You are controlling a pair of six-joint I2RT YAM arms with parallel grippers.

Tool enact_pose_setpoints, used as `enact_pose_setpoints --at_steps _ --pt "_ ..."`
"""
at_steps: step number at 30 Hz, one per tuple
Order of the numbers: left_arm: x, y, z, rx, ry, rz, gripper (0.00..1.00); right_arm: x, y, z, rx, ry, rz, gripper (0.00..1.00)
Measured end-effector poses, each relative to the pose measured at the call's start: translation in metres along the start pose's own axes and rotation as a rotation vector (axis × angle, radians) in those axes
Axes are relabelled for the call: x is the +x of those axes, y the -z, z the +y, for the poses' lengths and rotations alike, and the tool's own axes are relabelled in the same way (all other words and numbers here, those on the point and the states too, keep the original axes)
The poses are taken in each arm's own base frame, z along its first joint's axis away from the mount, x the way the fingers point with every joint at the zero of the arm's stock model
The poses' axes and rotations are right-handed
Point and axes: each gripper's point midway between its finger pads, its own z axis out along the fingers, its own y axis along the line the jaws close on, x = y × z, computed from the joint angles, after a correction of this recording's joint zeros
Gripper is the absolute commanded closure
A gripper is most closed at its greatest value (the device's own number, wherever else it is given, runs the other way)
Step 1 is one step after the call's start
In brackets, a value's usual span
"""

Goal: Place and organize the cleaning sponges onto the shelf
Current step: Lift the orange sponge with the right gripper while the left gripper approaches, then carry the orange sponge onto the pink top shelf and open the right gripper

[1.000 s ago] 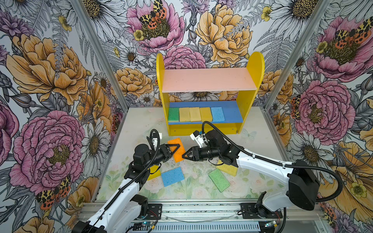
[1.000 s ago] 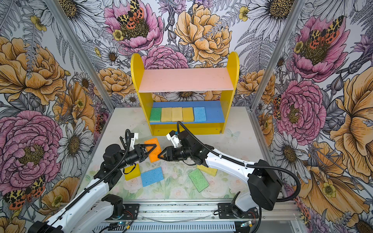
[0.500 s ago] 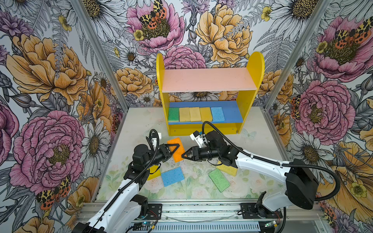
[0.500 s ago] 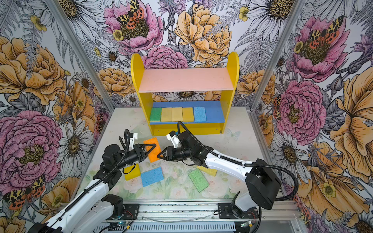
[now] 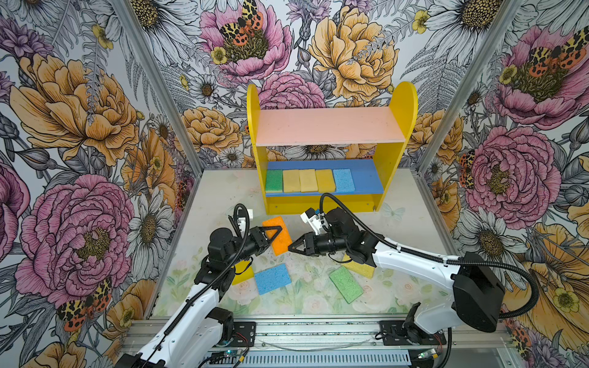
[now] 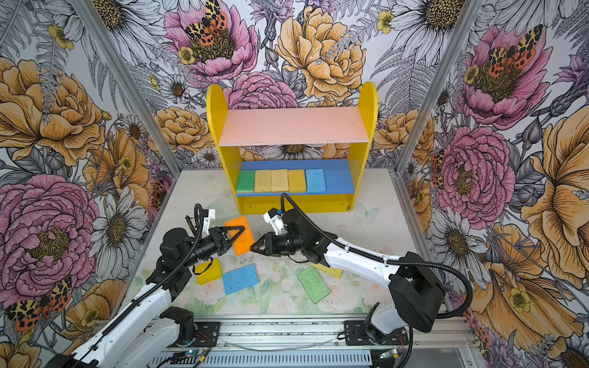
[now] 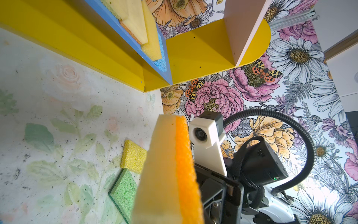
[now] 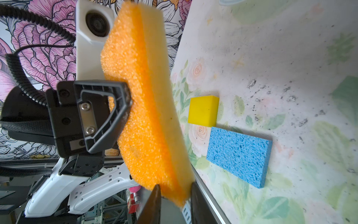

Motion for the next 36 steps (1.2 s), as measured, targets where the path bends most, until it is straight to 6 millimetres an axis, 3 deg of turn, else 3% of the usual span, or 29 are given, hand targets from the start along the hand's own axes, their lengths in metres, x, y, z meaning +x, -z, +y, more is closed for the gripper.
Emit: enact_pose_setpoints --at_steps 3,10,12,19,20,21,26,29,32,36 --pt "0.000 0.000 0.000 0.000 0.000 0.000 0.83 0.000 0.000 0.000 0.000 0.001 0.000 0.71" --pt "0.000 0.000 0.000 0.000 0.000 0.000 0.82 -0.001 0.000 0.001 -0.003 -0.004 -0.006 0.92" --pt "0.000 0.000 0.000 0.000 0.000 0.000 0.77 -0.001 0.000 0.001 -0.001 -0.003 -0.008 0.95" --pt "-0.006 0.010 0.002 -0.020 -0.004 -0.010 0.08 -0.009 0.012 0.003 0.026 0.006 -0.061 0.97" --pt "-0.011 0.014 -0.001 -0.027 -0.011 -0.025 0.01 -0.012 0.016 0.005 0.031 0.009 -0.077 0.97" --pt "-0.017 0.018 -0.005 -0.030 -0.014 -0.041 0.01 -0.016 0.019 0.006 0.034 0.010 -0.089 0.97" --pt "-0.043 0.047 -0.045 -0.040 -0.146 -0.150 0.01 -0.056 0.044 0.023 0.057 0.040 -0.194 0.98" --pt "-0.045 0.057 -0.064 -0.054 -0.229 -0.176 0.01 -0.087 0.064 0.046 0.049 0.079 -0.270 0.97" --pt "-0.045 0.063 -0.061 -0.109 -0.265 -0.193 0.01 -0.120 0.085 0.073 0.025 0.118 -0.349 0.98" --pt "-0.045 0.070 -0.038 -0.251 -0.313 -0.198 0.01 -0.167 0.106 0.106 0.001 0.163 -0.439 0.98"
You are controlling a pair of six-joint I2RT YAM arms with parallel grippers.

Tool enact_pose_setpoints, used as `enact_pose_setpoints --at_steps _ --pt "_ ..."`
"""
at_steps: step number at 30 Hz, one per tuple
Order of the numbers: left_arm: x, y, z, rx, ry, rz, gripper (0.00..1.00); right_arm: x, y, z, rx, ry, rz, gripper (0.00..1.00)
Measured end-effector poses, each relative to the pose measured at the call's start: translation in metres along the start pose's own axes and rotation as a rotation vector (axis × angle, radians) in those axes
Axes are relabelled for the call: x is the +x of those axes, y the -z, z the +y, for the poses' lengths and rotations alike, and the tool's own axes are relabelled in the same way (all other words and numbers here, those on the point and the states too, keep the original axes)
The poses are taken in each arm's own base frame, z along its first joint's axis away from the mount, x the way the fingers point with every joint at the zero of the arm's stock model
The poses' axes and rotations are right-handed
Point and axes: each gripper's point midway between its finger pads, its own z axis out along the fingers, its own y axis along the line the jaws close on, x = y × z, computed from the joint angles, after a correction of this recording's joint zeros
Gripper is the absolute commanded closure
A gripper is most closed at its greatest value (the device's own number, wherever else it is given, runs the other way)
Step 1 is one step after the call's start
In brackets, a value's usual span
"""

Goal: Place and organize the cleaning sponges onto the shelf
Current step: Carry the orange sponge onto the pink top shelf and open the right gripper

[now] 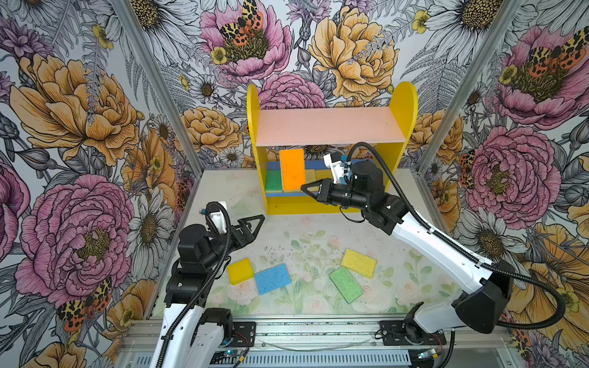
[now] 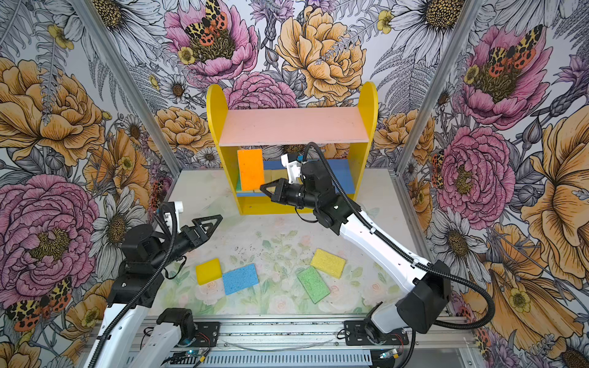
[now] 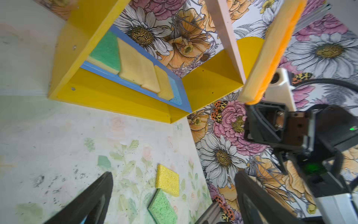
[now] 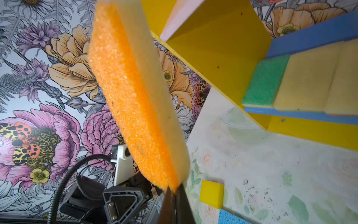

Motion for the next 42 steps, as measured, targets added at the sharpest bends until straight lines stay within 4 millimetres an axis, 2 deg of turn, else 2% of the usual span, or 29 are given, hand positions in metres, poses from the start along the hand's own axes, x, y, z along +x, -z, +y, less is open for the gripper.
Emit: enact_pose_setpoints --at_steps 4,7,12,16,21,27,30,32,34,42 --pt "0.002 0.005 0.014 -0.099 -0.084 0.010 0.01 -0.045 -0.016 0.016 -0.026 0.025 -0.057 0.98" --pt "0.005 0.008 0.021 -0.141 -0.134 0.023 0.01 -0.069 -0.034 0.024 -0.042 0.037 -0.080 0.98" --pt "0.013 0.010 0.032 -0.187 -0.177 0.057 0.01 -0.100 -0.070 0.029 -0.065 0.041 -0.100 0.99" --pt "0.014 0.010 0.036 -0.198 -0.192 0.065 0.01 -0.116 -0.094 0.022 -0.079 0.024 -0.118 1.00" --pt "0.014 0.009 0.037 -0.202 -0.193 0.068 0.01 -0.118 -0.113 -0.004 -0.051 -0.029 -0.105 1.00" --pt "0.014 0.009 0.037 -0.201 -0.195 0.069 0.01 -0.122 -0.111 -0.005 -0.047 -0.052 -0.113 1.00" --pt "0.014 0.008 0.038 -0.203 -0.193 0.071 0.01 -0.123 -0.111 -0.006 -0.048 -0.061 -0.115 0.91" --pt "0.014 0.008 0.038 -0.203 -0.193 0.072 0.01 -0.123 -0.112 -0.006 -0.050 -0.061 -0.117 0.79" --pt "0.014 0.008 0.038 -0.203 -0.193 0.072 0.01 -0.124 -0.114 -0.007 -0.051 -0.063 -0.118 0.73" --pt "0.014 0.008 0.038 -0.203 -0.193 0.072 0.01 -0.125 -0.114 -0.007 -0.052 -0.068 -0.122 0.66"
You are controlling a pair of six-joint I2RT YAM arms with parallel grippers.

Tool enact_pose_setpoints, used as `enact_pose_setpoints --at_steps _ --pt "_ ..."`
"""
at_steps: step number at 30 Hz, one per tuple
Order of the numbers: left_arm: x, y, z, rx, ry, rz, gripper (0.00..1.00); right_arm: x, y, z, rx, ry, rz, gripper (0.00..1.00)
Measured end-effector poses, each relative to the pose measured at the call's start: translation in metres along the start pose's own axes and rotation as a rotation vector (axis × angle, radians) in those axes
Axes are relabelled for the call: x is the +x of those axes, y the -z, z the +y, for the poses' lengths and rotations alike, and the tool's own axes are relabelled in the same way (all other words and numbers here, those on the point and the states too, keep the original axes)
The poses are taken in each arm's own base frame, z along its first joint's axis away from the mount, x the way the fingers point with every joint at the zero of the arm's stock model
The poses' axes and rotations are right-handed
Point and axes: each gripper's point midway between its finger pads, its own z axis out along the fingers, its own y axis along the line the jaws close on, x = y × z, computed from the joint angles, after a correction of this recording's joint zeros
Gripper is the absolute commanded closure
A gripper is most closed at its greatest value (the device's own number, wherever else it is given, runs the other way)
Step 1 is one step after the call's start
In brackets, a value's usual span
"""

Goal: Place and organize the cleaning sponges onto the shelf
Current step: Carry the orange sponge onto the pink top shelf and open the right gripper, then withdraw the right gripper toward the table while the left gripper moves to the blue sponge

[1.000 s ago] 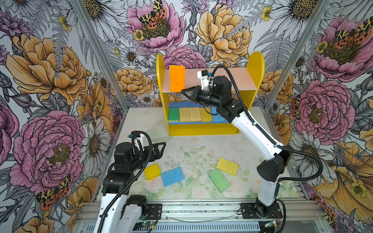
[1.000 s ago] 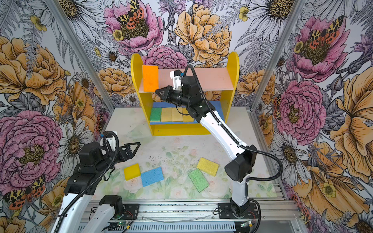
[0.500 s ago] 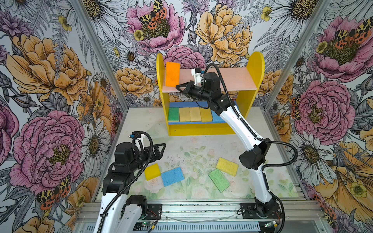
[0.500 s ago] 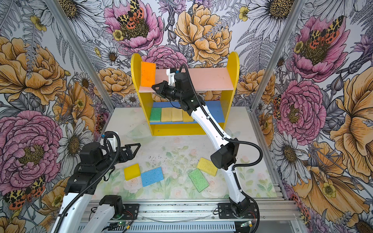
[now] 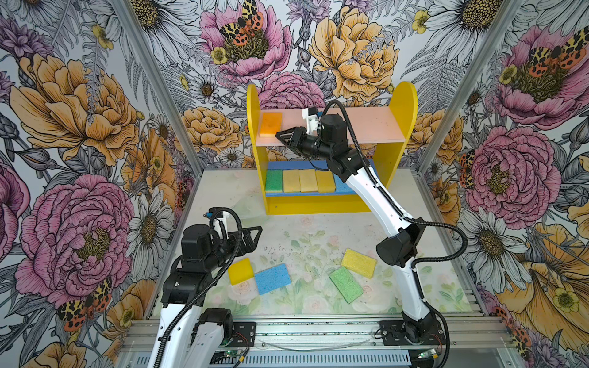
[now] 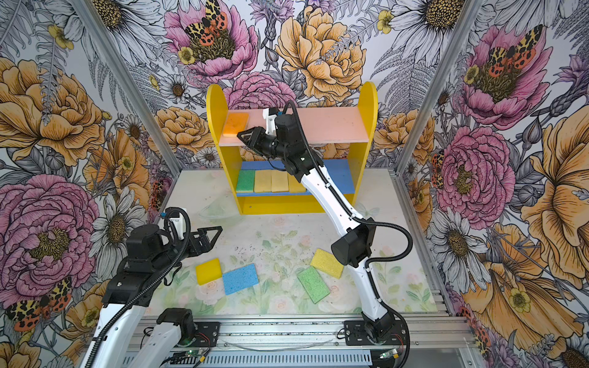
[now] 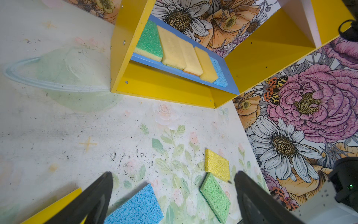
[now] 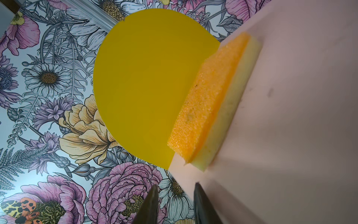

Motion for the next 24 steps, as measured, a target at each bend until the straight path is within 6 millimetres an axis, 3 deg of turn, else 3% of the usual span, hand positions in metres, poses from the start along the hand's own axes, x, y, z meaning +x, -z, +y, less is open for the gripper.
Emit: enact_pose_setpoints --at_steps 8,13,18,24 --pt "0.000 0.000 0.000 0.002 0.000 0.001 0.01 0.001 -0.001 0.003 -0.010 0.005 0.001 0.57" --pt "0.000 -0.001 0.000 0.001 0.001 0.004 0.01 0.013 0.004 0.012 -0.006 0.028 0.013 0.49" --pt "0.002 -0.004 0.002 -0.006 0.009 0.018 0.01 0.038 0.027 0.014 0.058 0.052 0.053 0.46" --pt "0.008 -0.012 0.004 -0.011 0.017 0.059 0.01 0.070 0.076 0.015 0.121 0.081 0.091 0.44"
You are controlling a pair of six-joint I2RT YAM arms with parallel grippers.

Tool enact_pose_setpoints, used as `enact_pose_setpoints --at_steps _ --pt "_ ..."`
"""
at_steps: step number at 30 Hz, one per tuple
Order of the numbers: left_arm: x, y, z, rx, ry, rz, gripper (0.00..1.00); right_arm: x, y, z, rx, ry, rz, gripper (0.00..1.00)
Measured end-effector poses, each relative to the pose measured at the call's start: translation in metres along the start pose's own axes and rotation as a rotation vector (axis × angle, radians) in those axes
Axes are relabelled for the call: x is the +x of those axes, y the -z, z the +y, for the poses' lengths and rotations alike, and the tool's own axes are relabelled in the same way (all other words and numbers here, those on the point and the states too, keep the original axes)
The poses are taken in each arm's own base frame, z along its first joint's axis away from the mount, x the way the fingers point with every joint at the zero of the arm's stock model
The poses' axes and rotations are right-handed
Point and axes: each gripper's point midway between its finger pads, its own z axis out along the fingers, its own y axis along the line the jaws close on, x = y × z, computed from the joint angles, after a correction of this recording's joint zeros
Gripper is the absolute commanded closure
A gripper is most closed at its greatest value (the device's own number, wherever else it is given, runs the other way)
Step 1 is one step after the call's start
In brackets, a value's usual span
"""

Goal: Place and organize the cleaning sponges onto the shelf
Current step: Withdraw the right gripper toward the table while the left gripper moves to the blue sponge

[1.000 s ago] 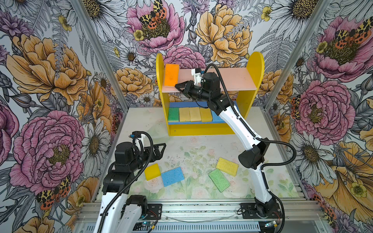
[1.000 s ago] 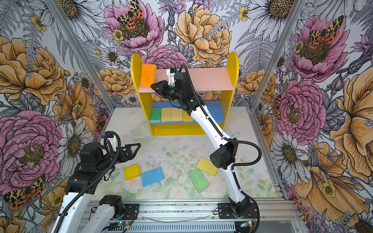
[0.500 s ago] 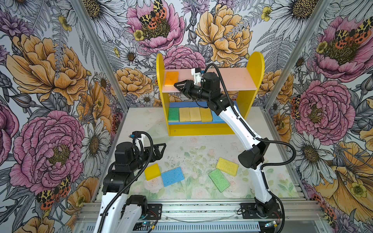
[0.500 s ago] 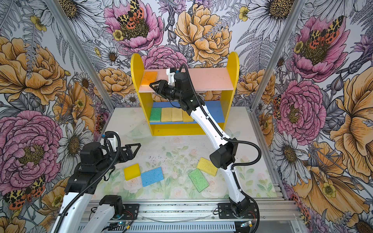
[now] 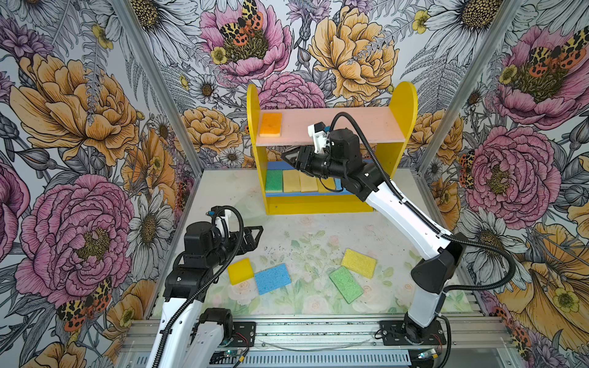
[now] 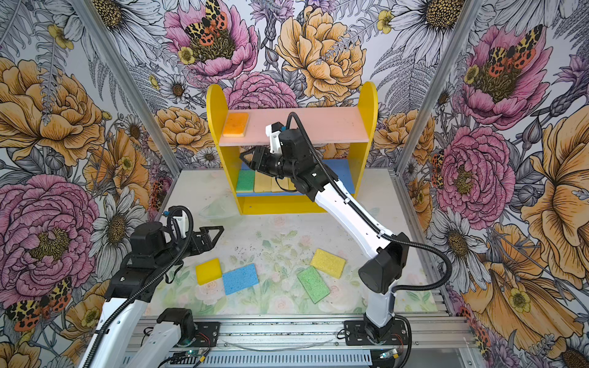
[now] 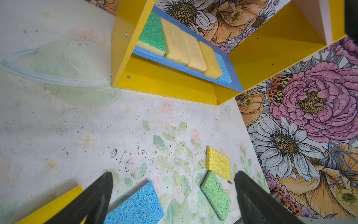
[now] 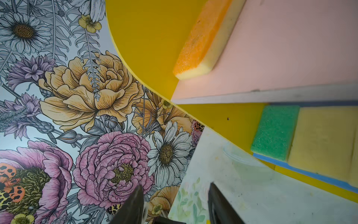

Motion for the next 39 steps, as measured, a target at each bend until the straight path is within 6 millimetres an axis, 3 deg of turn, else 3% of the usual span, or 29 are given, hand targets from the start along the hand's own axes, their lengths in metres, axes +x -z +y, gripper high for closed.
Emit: enact_pose_setpoints --at_steps 5,8,13,16,27,33,39 --pt "0.031 -0.022 0.004 -0.046 0.029 0.160 0.01 0.045 0.036 -0.034 0.075 -0.018 0.058 0.41" --pt "0.054 -0.033 0.008 -0.085 0.090 0.264 0.01 0.086 0.049 -0.078 0.161 -0.057 0.126 0.38" --pt "0.085 -0.035 0.005 -0.132 0.137 0.336 0.01 0.164 0.067 -0.155 0.318 -0.143 0.278 0.32" --pt "0.105 -0.037 0.008 -0.180 0.158 0.378 0.01 0.194 0.077 -0.179 0.369 -0.170 0.339 0.30" --pt "0.195 -0.033 0.027 -0.512 0.064 0.558 0.01 0.230 0.097 -0.186 0.306 -0.119 0.444 0.23" --pt "0.207 -0.027 0.024 -0.561 0.099 0.517 0.01 0.247 0.101 -0.190 0.265 -0.118 0.513 0.22" --pt "0.212 -0.022 0.041 -0.589 0.162 0.480 0.01 0.255 0.105 -0.200 0.258 -0.117 0.541 0.22"
